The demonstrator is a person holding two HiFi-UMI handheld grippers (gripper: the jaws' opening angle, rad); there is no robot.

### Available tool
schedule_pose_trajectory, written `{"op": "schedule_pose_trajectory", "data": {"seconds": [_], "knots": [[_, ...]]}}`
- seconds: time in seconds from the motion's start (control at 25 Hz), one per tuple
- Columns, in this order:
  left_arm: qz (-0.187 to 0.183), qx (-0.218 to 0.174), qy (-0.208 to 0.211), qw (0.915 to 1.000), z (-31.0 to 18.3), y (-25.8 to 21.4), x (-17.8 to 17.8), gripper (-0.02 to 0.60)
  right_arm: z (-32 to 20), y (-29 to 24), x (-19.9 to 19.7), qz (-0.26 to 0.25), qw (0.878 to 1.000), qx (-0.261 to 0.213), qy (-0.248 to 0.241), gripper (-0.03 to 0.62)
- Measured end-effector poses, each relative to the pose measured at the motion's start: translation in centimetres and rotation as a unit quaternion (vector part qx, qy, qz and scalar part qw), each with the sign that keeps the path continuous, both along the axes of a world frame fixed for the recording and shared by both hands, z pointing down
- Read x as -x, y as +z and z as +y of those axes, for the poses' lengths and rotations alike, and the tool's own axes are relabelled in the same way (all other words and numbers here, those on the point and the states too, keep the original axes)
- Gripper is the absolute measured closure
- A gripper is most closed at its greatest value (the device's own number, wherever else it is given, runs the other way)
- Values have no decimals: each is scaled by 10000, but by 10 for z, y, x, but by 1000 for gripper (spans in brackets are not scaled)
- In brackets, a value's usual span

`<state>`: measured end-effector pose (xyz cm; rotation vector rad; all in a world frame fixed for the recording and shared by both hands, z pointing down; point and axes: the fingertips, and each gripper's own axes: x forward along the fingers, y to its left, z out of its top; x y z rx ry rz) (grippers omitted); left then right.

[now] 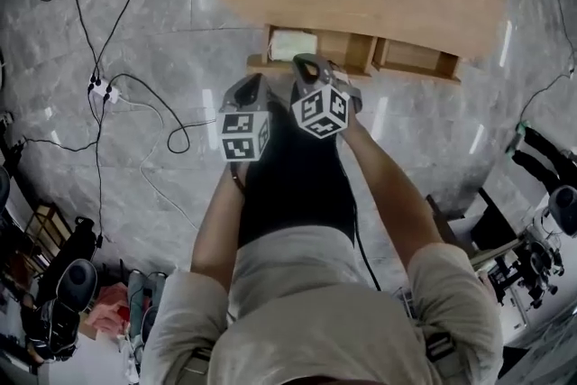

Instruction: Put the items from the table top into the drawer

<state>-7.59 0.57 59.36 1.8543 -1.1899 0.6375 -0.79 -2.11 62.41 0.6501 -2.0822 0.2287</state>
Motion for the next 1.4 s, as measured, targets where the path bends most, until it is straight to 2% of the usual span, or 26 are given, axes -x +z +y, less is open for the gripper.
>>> {"op": "schedule_pose_trajectory", "data": {"seconds": [0.2,0.4,0.52,0.88,1.12,1.4], "knots": [[46,-186,-105,9998,-8,-45,3,563,-13,-70,0,-513,9958,-358,673,587],[257,-504,-458,9974,-19,-103,4,563,-18,-154,-2,-1317,9767,-929,1418,588],[335,-726,-317,9963,-17,-132,-3,563,-18,-194,2,-1600,9667,-1118,1656,588],[411,-1282,19,9909,-24,-205,-25,563,-18,-294,-15,-1737,9495,-1845,1851,588],[483,-1598,227,9857,-30,-233,-25,562,4,-311,-15,-1801,9473,-1804,1939,588],[553,-2107,334,9754,-34,-266,-27,563,7,-337,-21,-1720,9500,-1968,1710,588]]}}
